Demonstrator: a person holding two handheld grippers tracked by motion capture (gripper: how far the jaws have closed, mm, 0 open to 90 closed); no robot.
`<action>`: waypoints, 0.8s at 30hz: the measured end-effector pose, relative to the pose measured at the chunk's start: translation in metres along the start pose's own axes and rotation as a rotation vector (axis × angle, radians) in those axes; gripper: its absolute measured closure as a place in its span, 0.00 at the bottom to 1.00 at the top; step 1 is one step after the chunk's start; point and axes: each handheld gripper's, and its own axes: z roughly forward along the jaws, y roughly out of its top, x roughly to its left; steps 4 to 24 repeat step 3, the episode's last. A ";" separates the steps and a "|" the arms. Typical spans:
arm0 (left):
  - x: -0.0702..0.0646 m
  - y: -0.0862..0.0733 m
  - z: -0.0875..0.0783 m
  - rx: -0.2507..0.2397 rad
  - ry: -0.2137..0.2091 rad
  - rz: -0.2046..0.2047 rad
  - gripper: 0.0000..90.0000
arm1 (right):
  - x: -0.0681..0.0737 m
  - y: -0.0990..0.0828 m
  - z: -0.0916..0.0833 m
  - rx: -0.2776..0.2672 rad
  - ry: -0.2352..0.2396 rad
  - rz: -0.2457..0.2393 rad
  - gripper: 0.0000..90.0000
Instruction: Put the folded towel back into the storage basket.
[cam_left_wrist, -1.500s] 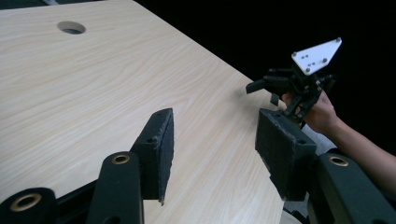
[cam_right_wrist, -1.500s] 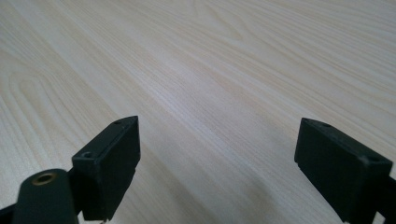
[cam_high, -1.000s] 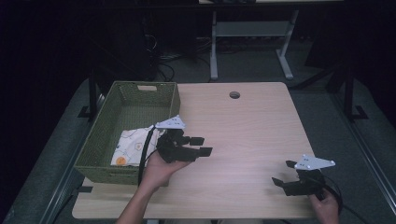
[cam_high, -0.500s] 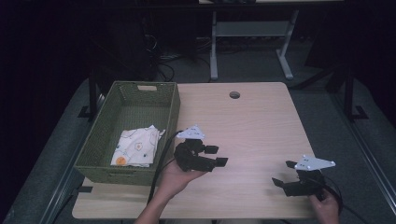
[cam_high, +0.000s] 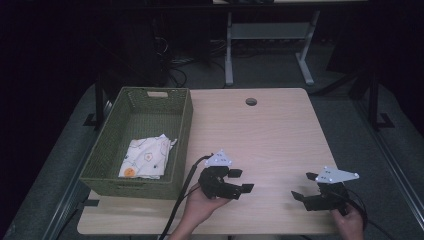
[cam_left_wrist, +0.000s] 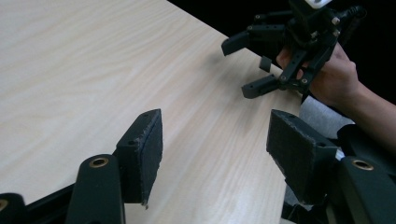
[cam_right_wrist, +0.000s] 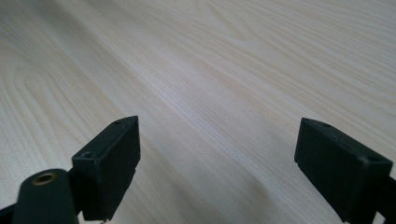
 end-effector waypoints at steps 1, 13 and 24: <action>-0.002 -0.003 0.002 -0.002 0.016 0.010 0.39 | 0.000 0.000 0.000 -0.001 -0.004 -0.004 0.15; -0.005 -0.009 0.006 -0.006 0.006 0.011 0.37 | -0.001 0.001 0.000 -0.008 -0.007 0.001 0.15; -0.005 -0.009 0.006 -0.006 0.006 0.011 0.37 | -0.001 0.001 0.000 -0.008 -0.007 0.001 0.15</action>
